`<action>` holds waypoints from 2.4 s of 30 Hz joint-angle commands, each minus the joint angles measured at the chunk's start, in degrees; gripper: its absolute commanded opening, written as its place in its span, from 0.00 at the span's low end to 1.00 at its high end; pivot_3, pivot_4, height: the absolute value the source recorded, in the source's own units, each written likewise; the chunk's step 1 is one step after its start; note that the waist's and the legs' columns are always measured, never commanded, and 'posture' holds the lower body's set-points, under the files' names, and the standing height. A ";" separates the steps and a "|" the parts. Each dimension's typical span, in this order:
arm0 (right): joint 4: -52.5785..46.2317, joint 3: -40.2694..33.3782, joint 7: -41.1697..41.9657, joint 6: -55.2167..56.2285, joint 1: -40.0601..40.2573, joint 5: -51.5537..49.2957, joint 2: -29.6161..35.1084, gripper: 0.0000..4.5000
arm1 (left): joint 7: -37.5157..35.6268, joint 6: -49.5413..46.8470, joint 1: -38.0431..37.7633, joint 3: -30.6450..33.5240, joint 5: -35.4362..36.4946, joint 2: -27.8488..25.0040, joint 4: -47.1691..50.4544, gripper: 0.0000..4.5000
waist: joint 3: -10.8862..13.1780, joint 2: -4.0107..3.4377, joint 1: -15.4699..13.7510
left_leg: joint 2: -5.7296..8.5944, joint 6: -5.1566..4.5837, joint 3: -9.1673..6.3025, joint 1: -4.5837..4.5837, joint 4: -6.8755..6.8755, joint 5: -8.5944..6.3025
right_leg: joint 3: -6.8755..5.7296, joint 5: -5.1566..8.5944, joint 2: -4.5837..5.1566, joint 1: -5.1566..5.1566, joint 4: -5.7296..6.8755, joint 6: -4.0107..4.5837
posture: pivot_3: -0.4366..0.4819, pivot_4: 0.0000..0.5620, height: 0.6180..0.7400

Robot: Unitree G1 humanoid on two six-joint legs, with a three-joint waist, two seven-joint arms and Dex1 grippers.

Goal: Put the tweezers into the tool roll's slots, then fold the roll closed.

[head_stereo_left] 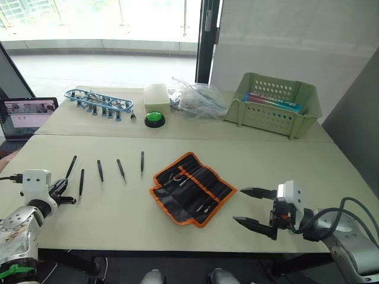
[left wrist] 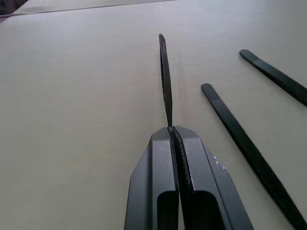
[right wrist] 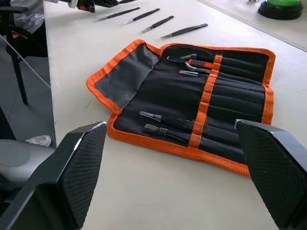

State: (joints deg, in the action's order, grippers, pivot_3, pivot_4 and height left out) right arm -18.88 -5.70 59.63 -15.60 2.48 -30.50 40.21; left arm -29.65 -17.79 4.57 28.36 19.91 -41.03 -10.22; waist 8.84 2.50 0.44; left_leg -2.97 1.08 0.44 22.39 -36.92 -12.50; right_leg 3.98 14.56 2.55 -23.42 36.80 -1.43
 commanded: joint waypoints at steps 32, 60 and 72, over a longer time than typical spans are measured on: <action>9.23 12.62 -23.73 -8.06 -11.75 14.89 -18.12 0.01 | 0.76 -47.11 7.73 -23.82 25.95 4.61 38.32 0.00 | 0.11 -0.10 0.62 | 0.14 -0.04 -0.17 0.58 -0.06 0.04 | 0.10 0.07 -0.14 -0.70 0.24 -0.08 | 0.48 0.27 0.98; 6.41 14.22 -24.58 -8.78 -10.09 16.93 -17.32 0.01 | 9.01 -67.07 15.24 -17.42 32.49 11.08 34.98 0.00 | 0.10 -0.10 0.88 | 0.17 -0.03 -0.29 0.55 -0.07 0.06 | 0.09 0.04 -0.19 -0.67 0.29 -0.04 | 0.48 0.27 0.98; 5.26 14.29 -25.16 -9.00 -8.91 17.25 -17.51 0.01 | -1.20 -44.98 7.85 -20.50 23.06 -0.75 42.39 0.00 | 0.09 -0.11 1.09 | 0.18 -0.02 -0.28 0.54 -0.04 0.07 | 0.13 0.04 -0.17 -0.69 0.27 -0.02 | 0.48 0.27 0.98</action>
State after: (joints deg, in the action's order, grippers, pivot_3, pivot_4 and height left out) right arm -12.54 8.23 34.53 -23.99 -7.04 -13.57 22.48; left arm -28.98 -67.70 13.04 7.15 44.31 -41.16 29.28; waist 8.93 2.39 1.53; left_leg -2.79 1.06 0.17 22.94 -36.96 -12.43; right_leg 4.09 14.59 2.39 -24.11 37.07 -1.45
